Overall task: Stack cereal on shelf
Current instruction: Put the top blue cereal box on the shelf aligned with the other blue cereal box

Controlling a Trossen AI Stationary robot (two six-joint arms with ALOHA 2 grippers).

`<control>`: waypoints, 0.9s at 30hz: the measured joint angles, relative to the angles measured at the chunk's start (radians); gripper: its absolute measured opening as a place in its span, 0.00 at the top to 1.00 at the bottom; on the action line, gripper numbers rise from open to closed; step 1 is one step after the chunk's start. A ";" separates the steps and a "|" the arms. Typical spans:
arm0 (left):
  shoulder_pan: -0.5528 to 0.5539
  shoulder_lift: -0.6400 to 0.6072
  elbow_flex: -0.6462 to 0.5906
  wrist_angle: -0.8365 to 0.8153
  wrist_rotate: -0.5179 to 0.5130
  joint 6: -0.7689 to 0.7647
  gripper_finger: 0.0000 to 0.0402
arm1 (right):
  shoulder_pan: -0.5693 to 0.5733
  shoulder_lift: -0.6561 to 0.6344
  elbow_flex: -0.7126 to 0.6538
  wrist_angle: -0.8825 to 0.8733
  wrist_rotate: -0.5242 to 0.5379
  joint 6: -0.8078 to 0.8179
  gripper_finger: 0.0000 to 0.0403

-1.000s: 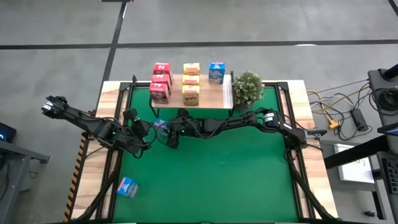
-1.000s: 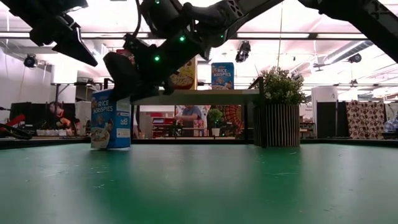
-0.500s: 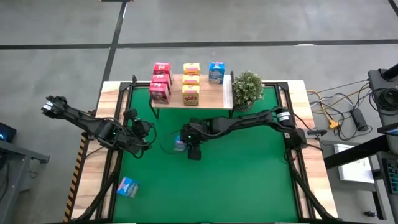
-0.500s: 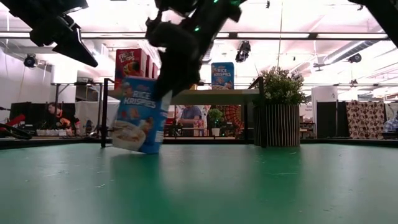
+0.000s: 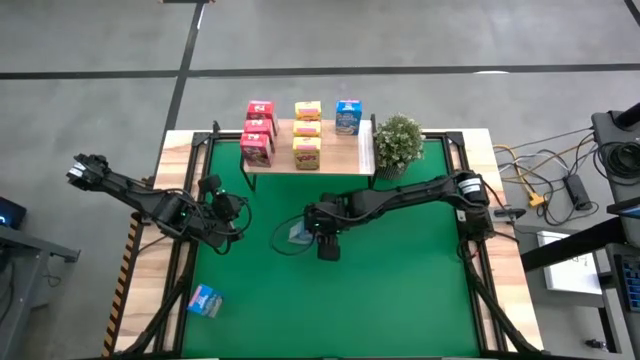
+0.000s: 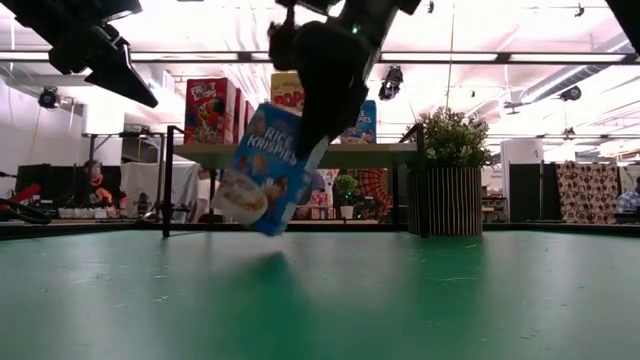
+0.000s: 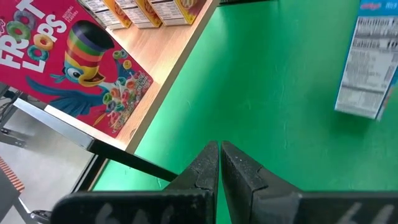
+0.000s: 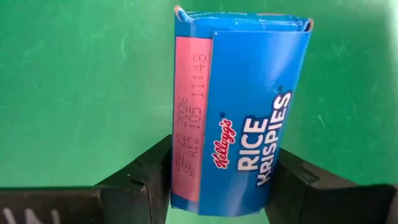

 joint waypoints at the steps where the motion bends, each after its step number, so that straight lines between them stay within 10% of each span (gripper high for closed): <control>1: 0.000 0.000 0.000 0.000 0.000 0.000 1.00 | 0.000 -0.012 0.000 -0.005 0.000 0.000 0.55; 27: 0.000 0.000 0.000 0.006 -0.007 0.004 1.00 | 0.001 -0.049 -0.004 -0.190 0.053 -0.091 0.55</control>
